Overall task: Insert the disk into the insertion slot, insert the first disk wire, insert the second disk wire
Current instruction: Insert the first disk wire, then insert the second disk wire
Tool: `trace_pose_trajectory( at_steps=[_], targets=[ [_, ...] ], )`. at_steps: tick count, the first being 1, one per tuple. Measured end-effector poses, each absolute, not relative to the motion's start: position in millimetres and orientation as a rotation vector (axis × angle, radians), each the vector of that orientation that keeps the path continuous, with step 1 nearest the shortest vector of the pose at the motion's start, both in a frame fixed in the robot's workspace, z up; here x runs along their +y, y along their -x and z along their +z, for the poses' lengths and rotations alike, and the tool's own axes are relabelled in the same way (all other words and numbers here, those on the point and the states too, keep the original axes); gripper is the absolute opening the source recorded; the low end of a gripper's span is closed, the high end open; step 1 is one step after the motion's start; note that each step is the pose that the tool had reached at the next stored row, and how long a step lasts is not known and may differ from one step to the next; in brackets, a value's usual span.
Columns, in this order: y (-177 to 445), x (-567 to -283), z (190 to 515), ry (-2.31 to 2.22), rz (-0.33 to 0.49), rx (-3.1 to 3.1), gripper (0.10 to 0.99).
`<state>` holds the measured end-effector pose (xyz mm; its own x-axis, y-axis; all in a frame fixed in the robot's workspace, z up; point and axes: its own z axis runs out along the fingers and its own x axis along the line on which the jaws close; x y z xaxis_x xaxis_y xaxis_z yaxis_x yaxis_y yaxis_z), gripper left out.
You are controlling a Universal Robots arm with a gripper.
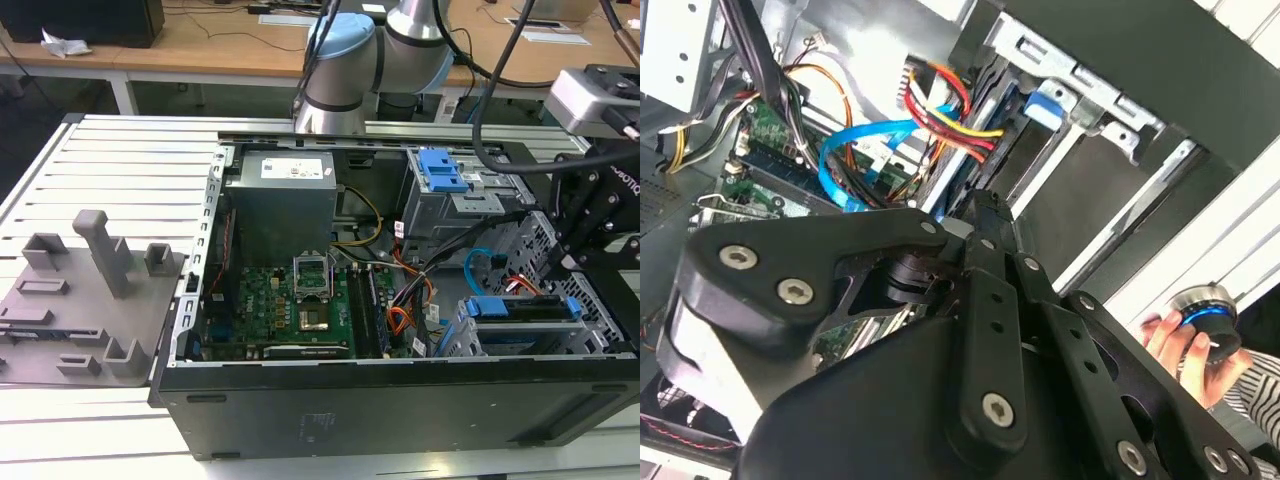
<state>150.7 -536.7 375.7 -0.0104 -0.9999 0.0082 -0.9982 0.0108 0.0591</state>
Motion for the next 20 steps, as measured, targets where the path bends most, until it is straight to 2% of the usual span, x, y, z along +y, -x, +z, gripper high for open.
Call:
trace_pose_trajectory(
  at_steps=[20],
  targets=[
    [-131.5,-536.7,375.6,-2.176,-0.056,-2.199,0.106]
  ],
)
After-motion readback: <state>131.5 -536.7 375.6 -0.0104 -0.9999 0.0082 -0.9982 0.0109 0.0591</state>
